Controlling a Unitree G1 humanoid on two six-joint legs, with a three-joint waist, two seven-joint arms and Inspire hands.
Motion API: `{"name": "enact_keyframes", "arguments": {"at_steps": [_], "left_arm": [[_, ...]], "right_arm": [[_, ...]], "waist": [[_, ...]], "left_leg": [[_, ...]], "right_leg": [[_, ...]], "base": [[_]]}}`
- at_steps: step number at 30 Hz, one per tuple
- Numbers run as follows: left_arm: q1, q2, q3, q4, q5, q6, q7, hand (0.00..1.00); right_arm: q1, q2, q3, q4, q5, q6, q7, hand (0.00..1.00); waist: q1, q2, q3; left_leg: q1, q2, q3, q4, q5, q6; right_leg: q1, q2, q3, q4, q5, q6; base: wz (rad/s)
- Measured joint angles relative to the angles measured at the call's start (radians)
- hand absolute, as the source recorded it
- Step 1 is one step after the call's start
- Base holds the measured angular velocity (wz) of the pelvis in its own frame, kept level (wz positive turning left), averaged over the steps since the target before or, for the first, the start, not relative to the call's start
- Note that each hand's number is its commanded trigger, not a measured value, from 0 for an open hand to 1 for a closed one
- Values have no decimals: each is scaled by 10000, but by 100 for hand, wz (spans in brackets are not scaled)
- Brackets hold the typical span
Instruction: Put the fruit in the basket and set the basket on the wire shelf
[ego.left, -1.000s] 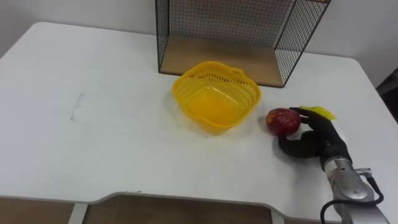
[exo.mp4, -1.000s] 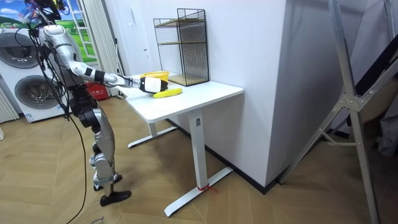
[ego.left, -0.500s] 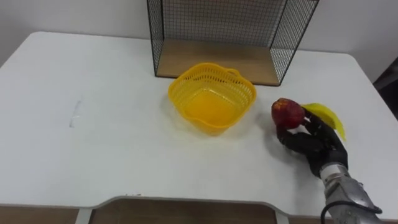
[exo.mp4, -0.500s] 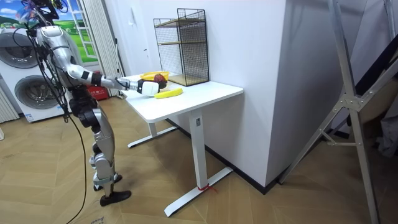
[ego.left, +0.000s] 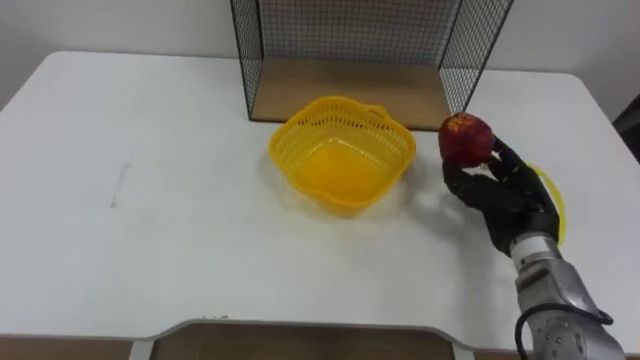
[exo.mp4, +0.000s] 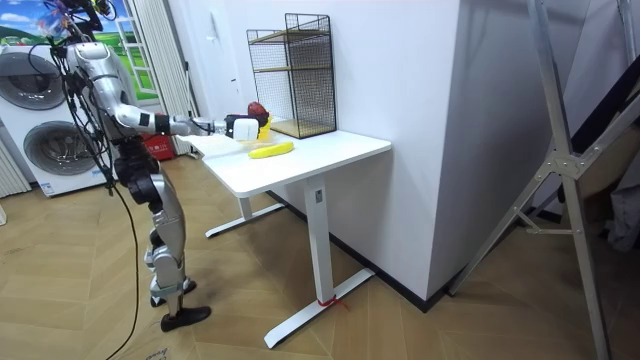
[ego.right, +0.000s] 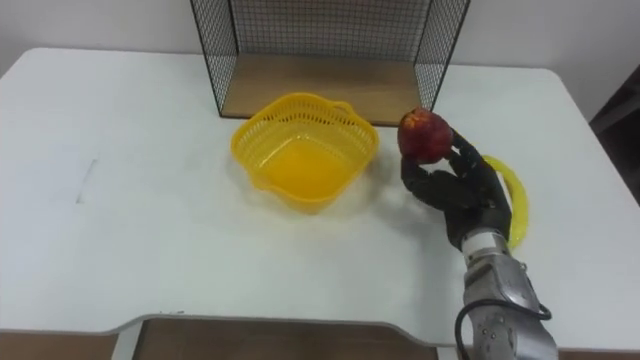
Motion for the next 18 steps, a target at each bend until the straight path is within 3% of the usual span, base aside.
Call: {"name": "enact_keyframes", "arguments": {"at_steps": [9,16,18], "left_arm": [[-116,63,-43,18,9,1,-29,0],[-383,118,-294,58,0,-4,-31,0],[-359,118,-295,71,1,16,-26,0]], "right_arm": [[-33,-10,238,-1781,-3119,113,23,100],[-411,-140,802,-2666,-3876,154,117,100],[-448,-144,843,-2831,-4265,204,118,100]], "waist": [[103,-32,51],[141,-222,147],[175,-269,134]], "left_leg": [[-45,14,-25,-46,3,-4],[-344,12,20,106,11,-11],[-347,6,19,107,11,-10]], "right_leg": [[-71,-3,3,8,0,2],[-370,4,-8,193,0,1],[-369,13,-8,193,0,1]], "base": [[0],[1],[2]]}}
